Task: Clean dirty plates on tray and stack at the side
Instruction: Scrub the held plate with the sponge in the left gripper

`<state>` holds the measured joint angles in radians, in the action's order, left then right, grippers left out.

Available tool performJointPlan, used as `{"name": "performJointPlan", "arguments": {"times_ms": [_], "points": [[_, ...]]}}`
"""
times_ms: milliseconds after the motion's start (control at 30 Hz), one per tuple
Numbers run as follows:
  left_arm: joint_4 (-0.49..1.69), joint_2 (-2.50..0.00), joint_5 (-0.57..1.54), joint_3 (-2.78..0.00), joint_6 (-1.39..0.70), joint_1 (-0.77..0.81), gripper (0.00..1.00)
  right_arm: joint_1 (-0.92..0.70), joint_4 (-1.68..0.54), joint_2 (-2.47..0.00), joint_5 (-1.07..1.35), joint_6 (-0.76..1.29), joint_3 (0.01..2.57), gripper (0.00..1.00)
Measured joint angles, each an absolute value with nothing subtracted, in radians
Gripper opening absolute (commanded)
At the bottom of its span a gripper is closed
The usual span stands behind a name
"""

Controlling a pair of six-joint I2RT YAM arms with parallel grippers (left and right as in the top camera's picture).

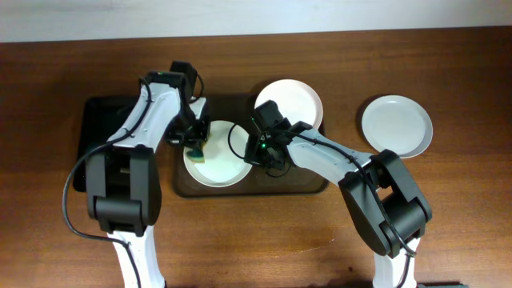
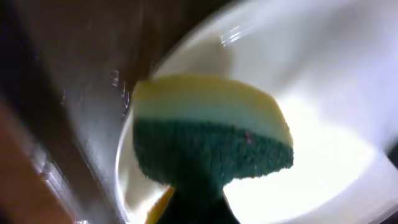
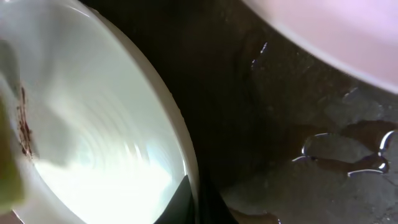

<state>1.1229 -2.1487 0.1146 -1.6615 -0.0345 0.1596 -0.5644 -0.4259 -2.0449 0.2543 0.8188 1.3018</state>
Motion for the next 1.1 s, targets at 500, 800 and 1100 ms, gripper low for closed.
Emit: {"name": "performJointPlan", "arguments": {"times_ms": [500,800,1100], "points": [[0.320,-2.085,0.123,-1.346,0.035,0.170,0.01,-0.548,-0.411,-2.048,0.241,0.846,1.311,0.04],[0.883,-2.120,0.289,-1.516,0.117,0.146,0.01,-0.546,-0.433,-2.048,0.243,0.807,1.311,0.04],[0.579,-2.133,0.308,-1.555,0.136,0.157,0.01,-0.548,-0.432,-2.049,0.250,0.807,1.311,0.04]]}}
